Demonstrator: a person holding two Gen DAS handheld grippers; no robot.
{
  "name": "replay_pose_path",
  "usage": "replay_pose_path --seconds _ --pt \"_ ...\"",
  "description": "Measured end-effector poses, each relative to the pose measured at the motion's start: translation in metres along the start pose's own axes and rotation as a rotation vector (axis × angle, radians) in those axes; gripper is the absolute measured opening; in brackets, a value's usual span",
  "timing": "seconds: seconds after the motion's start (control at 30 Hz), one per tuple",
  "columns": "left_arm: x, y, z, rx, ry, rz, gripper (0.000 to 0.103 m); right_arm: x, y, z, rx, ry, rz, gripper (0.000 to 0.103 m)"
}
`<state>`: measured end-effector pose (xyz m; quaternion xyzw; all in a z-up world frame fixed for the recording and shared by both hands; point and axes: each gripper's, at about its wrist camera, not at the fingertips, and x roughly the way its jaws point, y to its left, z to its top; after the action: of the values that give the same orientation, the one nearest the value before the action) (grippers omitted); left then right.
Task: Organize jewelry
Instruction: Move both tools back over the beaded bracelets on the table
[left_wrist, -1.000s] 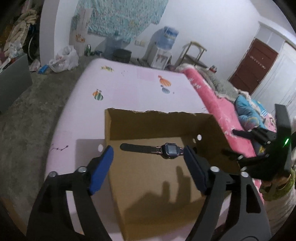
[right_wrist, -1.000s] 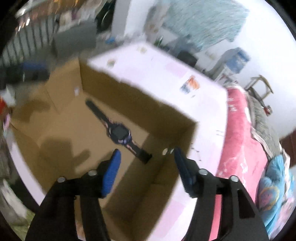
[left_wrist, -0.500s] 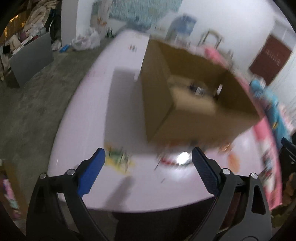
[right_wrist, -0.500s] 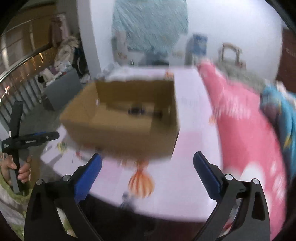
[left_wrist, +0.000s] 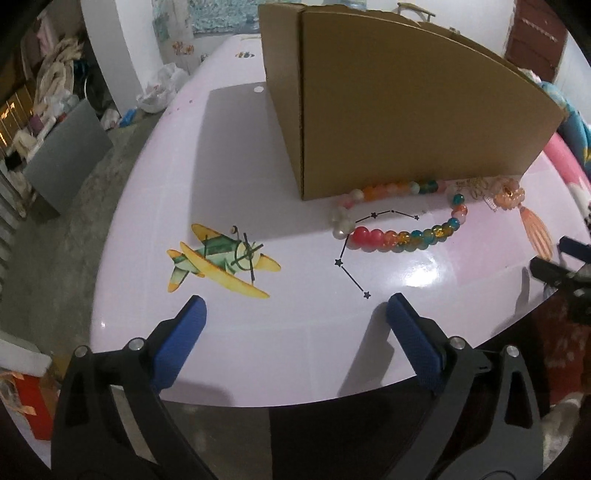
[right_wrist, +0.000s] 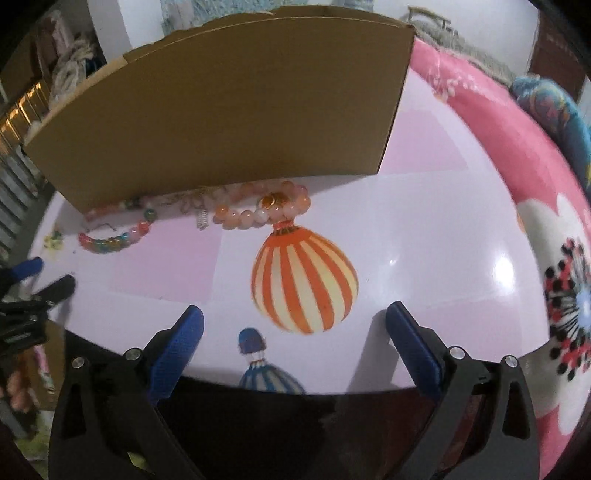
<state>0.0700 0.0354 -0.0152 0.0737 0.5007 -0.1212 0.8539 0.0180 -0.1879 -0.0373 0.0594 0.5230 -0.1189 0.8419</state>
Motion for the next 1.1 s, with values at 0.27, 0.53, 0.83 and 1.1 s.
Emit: replay_pose_path --seconds 0.27,0.53,0.83,1.1 --pt "-0.001 -0.003 -0.002 0.021 -0.019 0.006 0.096 0.002 0.004 -0.003 0.029 -0.006 -0.021 0.096" --pt "0.002 -0.006 0.003 0.02 0.004 0.006 0.096 0.007 0.001 0.01 0.025 0.057 -0.017 0.096" --pt "0.006 -0.002 0.008 0.018 0.007 0.003 0.096 0.011 -0.002 0.021 0.028 0.088 -0.016 0.097" --pt "0.005 -0.001 0.004 0.031 -0.025 -0.001 0.096 0.011 -0.001 0.013 0.041 0.036 -0.016 0.097"
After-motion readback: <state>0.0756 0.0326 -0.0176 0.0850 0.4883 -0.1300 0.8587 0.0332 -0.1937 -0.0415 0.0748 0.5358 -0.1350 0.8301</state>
